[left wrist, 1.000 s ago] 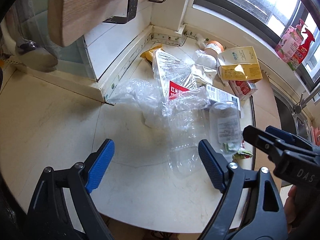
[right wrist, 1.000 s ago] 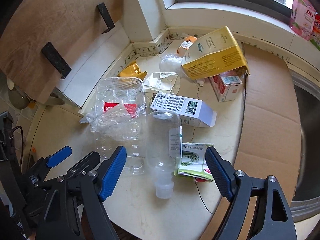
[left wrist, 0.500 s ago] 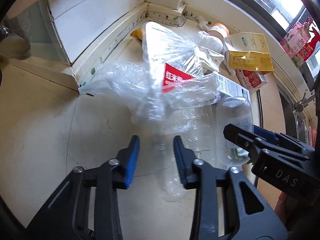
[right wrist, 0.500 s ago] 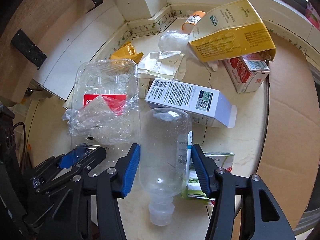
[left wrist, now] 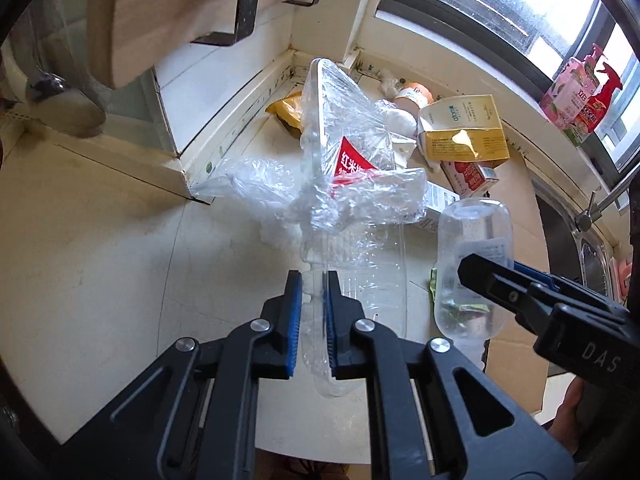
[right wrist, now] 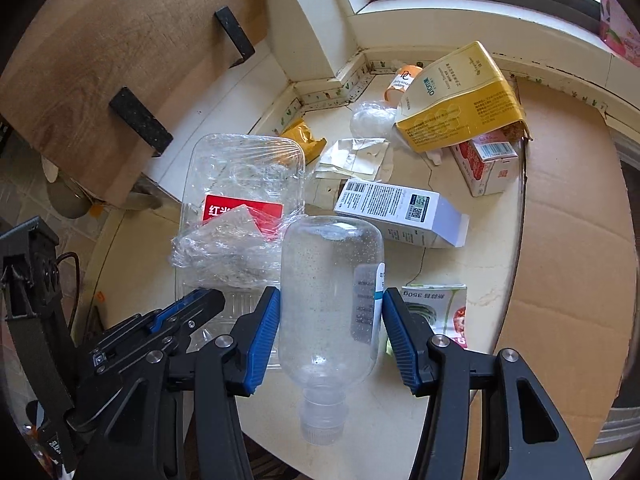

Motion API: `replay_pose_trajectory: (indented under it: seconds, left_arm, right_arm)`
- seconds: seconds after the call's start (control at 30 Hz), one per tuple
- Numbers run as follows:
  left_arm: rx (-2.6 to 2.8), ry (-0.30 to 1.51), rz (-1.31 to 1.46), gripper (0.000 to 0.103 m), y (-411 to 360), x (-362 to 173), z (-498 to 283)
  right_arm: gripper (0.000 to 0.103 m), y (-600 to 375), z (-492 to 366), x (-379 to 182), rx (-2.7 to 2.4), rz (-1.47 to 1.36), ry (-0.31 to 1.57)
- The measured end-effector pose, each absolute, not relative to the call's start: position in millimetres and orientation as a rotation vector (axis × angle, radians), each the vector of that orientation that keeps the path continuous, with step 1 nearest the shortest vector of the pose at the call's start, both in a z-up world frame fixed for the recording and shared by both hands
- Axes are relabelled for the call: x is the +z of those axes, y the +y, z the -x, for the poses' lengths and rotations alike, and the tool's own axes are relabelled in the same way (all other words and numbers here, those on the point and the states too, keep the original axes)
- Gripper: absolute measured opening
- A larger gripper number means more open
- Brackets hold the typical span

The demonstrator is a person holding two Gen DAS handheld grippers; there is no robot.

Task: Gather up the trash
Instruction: 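Carry tray and bottle down over the bin and open both tools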

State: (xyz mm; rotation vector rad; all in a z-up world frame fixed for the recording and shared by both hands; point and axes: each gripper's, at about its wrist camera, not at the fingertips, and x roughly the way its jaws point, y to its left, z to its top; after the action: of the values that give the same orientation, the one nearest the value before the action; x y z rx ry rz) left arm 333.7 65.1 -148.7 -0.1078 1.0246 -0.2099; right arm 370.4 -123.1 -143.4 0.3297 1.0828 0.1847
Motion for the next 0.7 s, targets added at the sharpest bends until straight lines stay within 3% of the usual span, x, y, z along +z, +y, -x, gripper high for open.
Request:
replay_pose_trajectory:
  seconds: [0.7]
  left_arm:
    - [-0.199,0.834,0.051,0.008,48,-62,-145]
  right_arm:
    - [0.052,-150,-203,-63,0.345,-0.344,0.965]
